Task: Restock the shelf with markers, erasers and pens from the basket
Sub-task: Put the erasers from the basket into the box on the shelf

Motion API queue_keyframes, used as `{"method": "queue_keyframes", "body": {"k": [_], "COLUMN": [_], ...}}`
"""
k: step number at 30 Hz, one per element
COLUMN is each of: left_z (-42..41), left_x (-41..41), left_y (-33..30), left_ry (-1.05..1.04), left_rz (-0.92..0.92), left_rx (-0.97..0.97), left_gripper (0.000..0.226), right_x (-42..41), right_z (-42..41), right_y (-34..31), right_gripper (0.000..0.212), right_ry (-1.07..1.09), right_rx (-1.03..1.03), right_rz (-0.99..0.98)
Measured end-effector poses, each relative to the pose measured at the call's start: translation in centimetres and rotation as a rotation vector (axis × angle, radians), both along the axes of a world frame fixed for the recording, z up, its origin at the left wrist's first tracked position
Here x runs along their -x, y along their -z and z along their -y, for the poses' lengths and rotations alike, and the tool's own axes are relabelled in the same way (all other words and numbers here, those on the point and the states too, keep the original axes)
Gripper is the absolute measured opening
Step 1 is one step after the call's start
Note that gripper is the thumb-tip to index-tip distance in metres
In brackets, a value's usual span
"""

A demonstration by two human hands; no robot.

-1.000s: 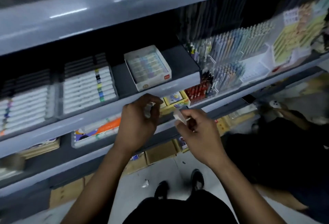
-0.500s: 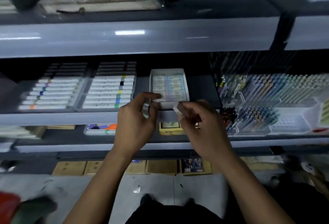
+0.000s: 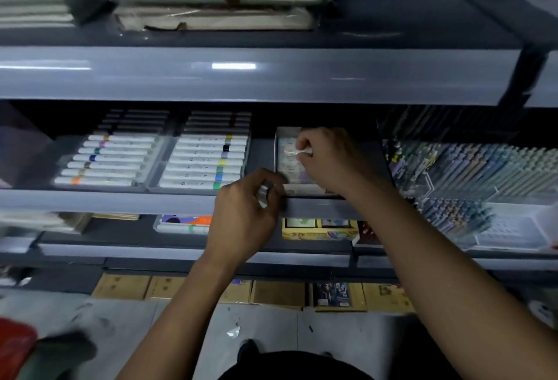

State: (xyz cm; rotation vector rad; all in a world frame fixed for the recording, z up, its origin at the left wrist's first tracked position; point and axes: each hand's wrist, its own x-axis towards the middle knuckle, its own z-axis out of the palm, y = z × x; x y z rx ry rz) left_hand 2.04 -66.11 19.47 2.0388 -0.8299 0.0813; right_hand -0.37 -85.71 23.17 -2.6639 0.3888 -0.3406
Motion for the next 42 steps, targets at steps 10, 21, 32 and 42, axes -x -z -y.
{"method": "queue_keyframes", "body": {"k": [10,21,32,42], "left_z": [-0.1,0.0,0.0,-0.4], "left_x": [0.1,0.9,1.4,2.3], "left_y": [0.1,-1.5,-4.0,-5.1], "left_ry": [-0.003,0.027,0.028,0.026], "left_rz": [-0.017,-0.355,-1.271,-1.426], "left_rx": [-0.003,0.272,0.774,0.827], "left_gripper": [0.010,0.041,0.066,0.058], "right_x": [-3.0,0.0,6.5,7.2], "right_z": [0.1,-2.0,-8.4,-9.7], "right_y": [1.0,1.0,0.7,0.2], "right_gripper": [0.022,0.015,0.011,0.026], "right_ry": [0.102,0.073,-0.117,-0.088], "right_rx": [0.136,-0.113,-0.414,-0.268], "right_rz": [0.059,0.347,0.451,0.309]}}
